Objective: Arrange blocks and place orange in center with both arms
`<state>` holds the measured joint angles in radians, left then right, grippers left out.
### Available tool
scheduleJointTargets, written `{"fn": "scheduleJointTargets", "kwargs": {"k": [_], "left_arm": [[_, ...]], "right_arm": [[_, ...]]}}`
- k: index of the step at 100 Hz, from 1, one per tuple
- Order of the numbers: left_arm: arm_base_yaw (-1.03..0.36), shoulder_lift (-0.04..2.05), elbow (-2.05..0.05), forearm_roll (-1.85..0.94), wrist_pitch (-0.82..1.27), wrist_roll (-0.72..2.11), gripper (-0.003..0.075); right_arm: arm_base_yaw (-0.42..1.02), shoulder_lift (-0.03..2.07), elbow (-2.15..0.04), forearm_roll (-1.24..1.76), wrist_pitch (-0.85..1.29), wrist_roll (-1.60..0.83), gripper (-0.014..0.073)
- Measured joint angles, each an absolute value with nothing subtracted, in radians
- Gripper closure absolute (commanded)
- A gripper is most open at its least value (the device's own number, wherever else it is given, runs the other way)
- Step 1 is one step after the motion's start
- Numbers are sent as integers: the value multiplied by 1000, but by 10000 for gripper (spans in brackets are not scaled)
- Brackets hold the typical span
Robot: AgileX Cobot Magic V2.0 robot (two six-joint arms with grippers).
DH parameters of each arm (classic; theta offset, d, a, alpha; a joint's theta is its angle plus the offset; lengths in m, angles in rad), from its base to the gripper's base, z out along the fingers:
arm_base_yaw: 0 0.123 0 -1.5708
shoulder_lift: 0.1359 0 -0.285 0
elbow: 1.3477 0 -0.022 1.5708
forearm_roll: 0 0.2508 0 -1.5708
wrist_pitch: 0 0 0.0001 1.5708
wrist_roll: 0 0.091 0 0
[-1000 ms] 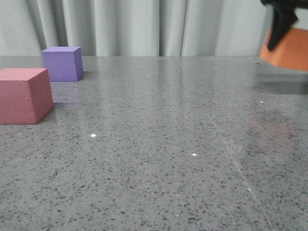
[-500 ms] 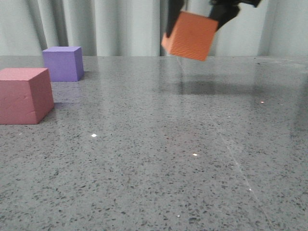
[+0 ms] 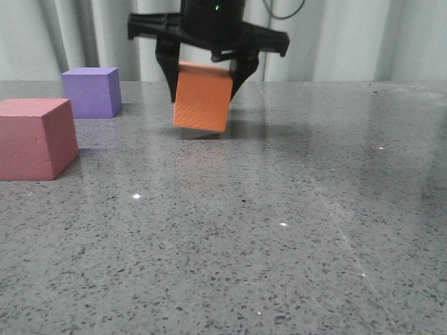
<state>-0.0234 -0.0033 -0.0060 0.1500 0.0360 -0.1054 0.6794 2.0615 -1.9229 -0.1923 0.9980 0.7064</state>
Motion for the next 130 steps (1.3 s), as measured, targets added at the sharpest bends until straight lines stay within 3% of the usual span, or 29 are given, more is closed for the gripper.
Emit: {"fn": "scheduleJointTargets", "kwargs": {"k": [13, 22, 41, 50, 85, 130], "left_arm": [[-23, -3, -6, 150, 36, -105, 739], [-23, -3, -6, 150, 36, -105, 739], [-23, -3, -6, 150, 36, -105, 739], [-23, -3, -6, 150, 36, -105, 739], [-23, -3, -6, 150, 36, -105, 739], [-23, -3, -6, 150, 36, -105, 739]], "right_arm": [[681, 2084, -1925, -192, 1000, 717, 426], [681, 2084, -1927, -192, 1000, 718, 348], [683, 2084, -1927, -192, 1000, 705, -27], [685, 2084, -1927, -192, 1000, 702, 8], [687, 2054, -1927, -201, 994, 693, 8], [690, 1750, -1927, -434, 993, 600, 11]]}}
